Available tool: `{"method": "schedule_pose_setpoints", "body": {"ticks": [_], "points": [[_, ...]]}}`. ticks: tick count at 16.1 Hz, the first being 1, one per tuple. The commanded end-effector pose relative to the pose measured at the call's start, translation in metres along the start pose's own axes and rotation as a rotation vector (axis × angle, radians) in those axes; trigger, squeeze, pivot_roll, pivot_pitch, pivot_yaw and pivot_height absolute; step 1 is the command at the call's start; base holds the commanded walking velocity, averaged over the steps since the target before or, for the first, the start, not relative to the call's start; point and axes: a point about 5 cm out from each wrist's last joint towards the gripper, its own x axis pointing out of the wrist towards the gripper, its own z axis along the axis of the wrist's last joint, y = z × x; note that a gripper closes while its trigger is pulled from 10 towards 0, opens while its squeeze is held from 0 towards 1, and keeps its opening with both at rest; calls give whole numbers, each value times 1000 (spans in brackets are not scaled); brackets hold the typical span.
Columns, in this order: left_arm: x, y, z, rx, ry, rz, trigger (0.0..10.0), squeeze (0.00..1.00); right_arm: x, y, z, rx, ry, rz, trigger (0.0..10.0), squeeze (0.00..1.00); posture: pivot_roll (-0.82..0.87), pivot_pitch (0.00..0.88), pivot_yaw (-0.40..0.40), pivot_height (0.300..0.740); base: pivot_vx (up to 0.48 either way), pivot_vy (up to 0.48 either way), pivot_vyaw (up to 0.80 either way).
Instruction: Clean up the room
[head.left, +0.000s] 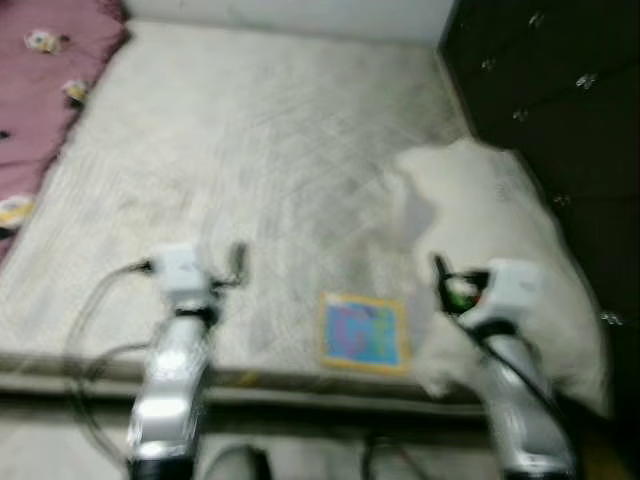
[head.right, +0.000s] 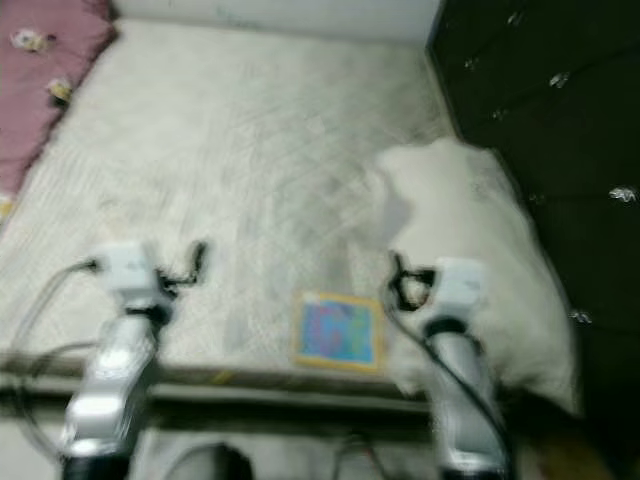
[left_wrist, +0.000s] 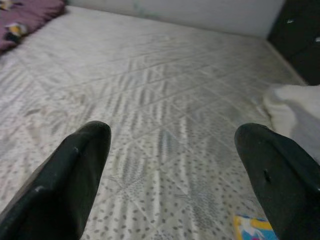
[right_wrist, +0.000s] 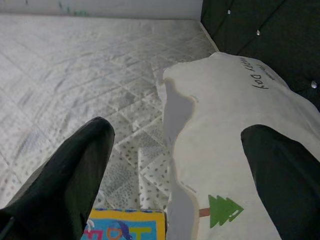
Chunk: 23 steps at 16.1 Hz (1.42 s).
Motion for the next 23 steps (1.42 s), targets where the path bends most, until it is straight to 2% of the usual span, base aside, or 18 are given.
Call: {"method": "schedule_pose_setpoints", "body": {"ticks": [1, 3, 5, 10, 15, 20, 23], "points": [[-3, 12, -4, 15, 18, 37, 10000, 0, 0, 5, -2, -13, -1, -8, 10000, 0, -33, 131, -14, 740, 0, 461, 0], [-3, 12, -4, 14, 18, 38, 10000, 0, -1, 7, -3, 37, 27, 20, 10000, 0, -31, 130, -16, 740, 0, 461, 0], [-3, 12, -4, 15, 16, 39, 10000, 0, -1, 10, -6, 40, 38, 25, 10000, 0, -28, 131, -19, 740, 0, 461, 0], [-1, 12, -3, 15, 17, 38, 10000, 0, -2, 10, -7, 54, 45, 28, 10000, 0, -29, 154, -24, 740, 0, 471, -800], [1, 10, -1, 14, 11, 35, 10000, 0, 3, 10, -4, 41, 34, 36, 10000, 0, -33, 152, -19, 740, 0, 480, 0], [0, 7, 2, 10, -14, -17, 10000, 0, 3, 9, -5, 28, 40, 35, 10000, 0, -38, 148, -22, 740, 51, 0, 0], [1, 7, -1, -8, 3, 1, 10000, 0, 4, 8, -5, 25, 39, 33, 10000, 0, -39, 145, -23, 740, 170, 0, 0]]}}
